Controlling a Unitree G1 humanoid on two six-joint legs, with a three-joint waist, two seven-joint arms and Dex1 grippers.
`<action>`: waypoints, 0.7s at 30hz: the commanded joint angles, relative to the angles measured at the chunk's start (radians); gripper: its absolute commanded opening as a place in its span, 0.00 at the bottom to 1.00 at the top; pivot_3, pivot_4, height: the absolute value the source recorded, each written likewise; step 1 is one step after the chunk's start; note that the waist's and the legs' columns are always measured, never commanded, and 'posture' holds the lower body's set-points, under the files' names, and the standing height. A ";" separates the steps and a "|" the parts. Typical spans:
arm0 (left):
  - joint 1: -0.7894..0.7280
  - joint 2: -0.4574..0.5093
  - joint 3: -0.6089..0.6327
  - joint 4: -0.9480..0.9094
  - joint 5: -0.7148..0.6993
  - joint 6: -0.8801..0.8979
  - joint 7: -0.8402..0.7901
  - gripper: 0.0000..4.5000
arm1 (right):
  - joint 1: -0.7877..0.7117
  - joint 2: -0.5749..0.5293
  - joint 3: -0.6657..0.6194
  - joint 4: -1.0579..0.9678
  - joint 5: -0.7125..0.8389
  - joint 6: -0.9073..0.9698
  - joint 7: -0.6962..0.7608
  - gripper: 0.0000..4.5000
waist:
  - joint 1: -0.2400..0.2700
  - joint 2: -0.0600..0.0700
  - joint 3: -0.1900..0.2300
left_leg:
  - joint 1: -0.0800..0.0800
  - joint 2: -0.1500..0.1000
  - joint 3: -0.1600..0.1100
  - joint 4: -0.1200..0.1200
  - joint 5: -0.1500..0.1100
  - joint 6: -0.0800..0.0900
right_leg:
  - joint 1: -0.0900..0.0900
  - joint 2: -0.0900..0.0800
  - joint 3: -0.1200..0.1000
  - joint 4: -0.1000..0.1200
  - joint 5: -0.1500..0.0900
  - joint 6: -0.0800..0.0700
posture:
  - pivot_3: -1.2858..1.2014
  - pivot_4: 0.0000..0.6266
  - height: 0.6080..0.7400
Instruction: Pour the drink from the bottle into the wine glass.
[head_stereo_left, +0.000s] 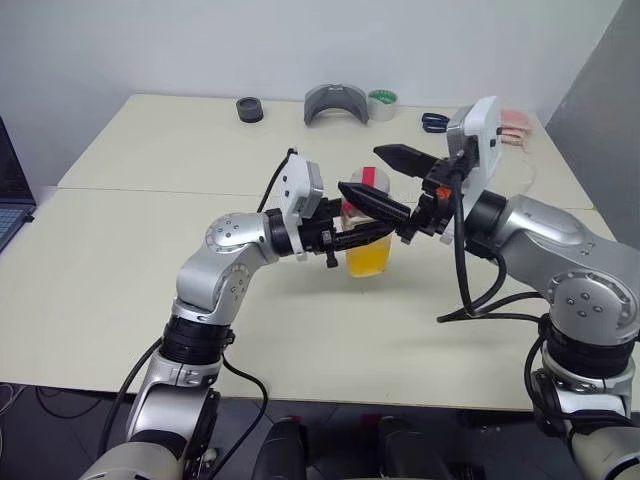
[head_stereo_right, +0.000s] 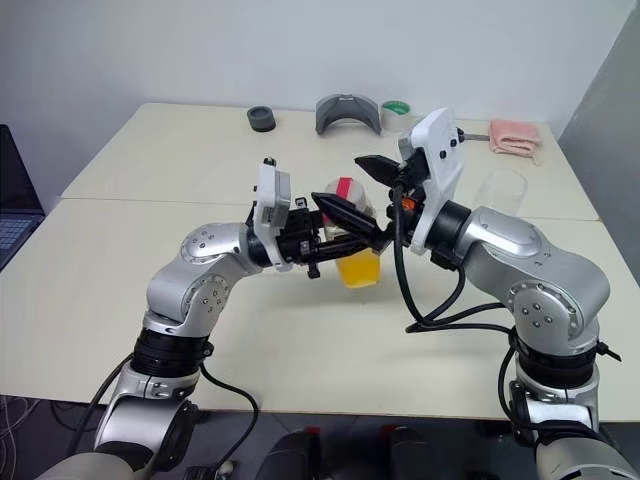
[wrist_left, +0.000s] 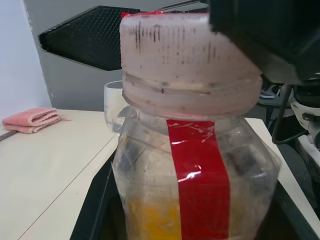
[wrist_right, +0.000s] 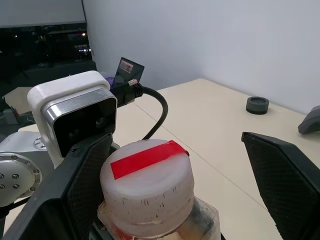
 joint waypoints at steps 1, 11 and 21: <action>-0.007 -0.002 0.017 -0.044 -0.007 -0.021 0.013 0.39 | 0.009 -0.026 -0.059 -0.032 0.035 0.002 -0.010 0.98 | 0.000 0.000 0.000 | 0.000 0.000 0.000 0.000 0.000 0.000 | 0.000 0.000 0.000 0.000 0.000 0.000 | 0.52 0.24 1.00; -0.012 -0.004 0.015 -0.039 -0.012 -0.023 0.016 0.39 | 0.052 -0.115 -0.115 -0.059 0.117 0.023 -0.012 0.98 | 0.000 0.000 0.000 | 0.000 0.000 0.000 0.000 0.000 0.000 | 0.000 0.000 0.000 -0.001 0.000 0.000 | 0.52 0.24 1.00; -0.032 -0.010 0.013 -0.018 -0.010 -0.027 0.006 0.39 | 0.081 -0.153 -0.133 -0.079 0.234 0.022 -0.017 0.98 | 0.000 0.000 0.000 | 0.000 0.000 0.000 0.000 0.000 0.000 | 0.000 0.000 0.000 -0.001 0.000 0.000 | 0.52 0.24 1.00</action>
